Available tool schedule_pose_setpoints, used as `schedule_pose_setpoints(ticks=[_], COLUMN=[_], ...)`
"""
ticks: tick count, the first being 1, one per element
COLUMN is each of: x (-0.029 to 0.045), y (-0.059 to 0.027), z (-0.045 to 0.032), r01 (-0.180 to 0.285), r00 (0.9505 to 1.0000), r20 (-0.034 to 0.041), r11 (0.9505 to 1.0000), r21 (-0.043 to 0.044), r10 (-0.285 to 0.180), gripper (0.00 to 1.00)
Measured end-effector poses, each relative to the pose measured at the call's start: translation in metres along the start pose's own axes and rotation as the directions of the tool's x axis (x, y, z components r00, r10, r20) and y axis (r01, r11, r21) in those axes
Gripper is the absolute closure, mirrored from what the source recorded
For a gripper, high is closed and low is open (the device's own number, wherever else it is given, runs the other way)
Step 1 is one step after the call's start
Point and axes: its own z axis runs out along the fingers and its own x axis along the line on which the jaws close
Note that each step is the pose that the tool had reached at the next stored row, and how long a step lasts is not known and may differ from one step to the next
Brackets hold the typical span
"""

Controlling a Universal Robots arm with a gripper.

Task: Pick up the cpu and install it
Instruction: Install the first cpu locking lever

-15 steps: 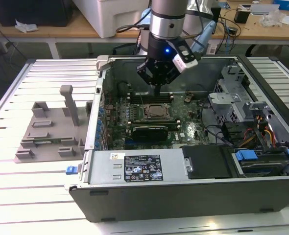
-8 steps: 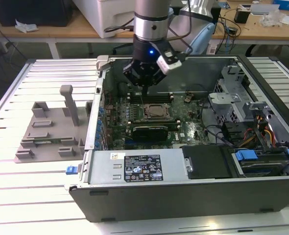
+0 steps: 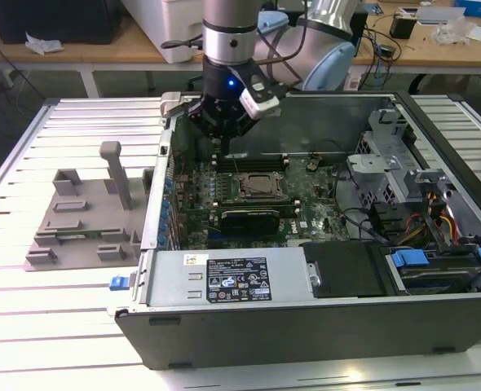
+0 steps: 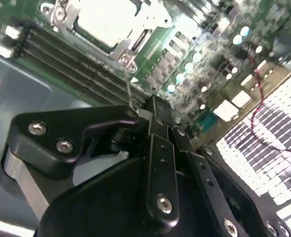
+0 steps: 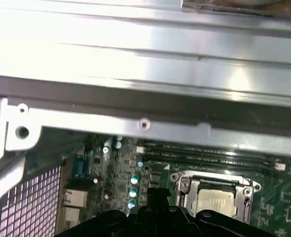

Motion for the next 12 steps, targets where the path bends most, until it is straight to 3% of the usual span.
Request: schedule_pose_setpoints(ticks=[3,5,7,8,9,12], x=[-0.0071,-0.0179,-0.0436,-0.0542,-0.0586,-0.0597], y=[0.0020,0.0009,-0.0019,-0.0030,-0.0035,-0.0034], z=[-0.0004,-0.0009,-0.0010,0.0027,0.0069,0.0222], r01=[0.001,0.001,0.002,0.002,0.002,0.005], r00=[1.0000,1.0000,0.9997,0.9995,0.9995,0.9994], r20=[-0.0002,-0.0050,-0.0250,-0.0307,-0.0320,-0.0328], r11=[1.0000,1.0000,0.9997,0.9997,0.9997,0.9997], r21=[-0.0014,-0.0047,-0.0233,-0.0240,-0.0240,-0.0239], r10=[-0.001,-0.001,-0.003,-0.003,-0.003,-0.006], gripper=[0.89,0.89,0.89,0.89,0.89,0.89])
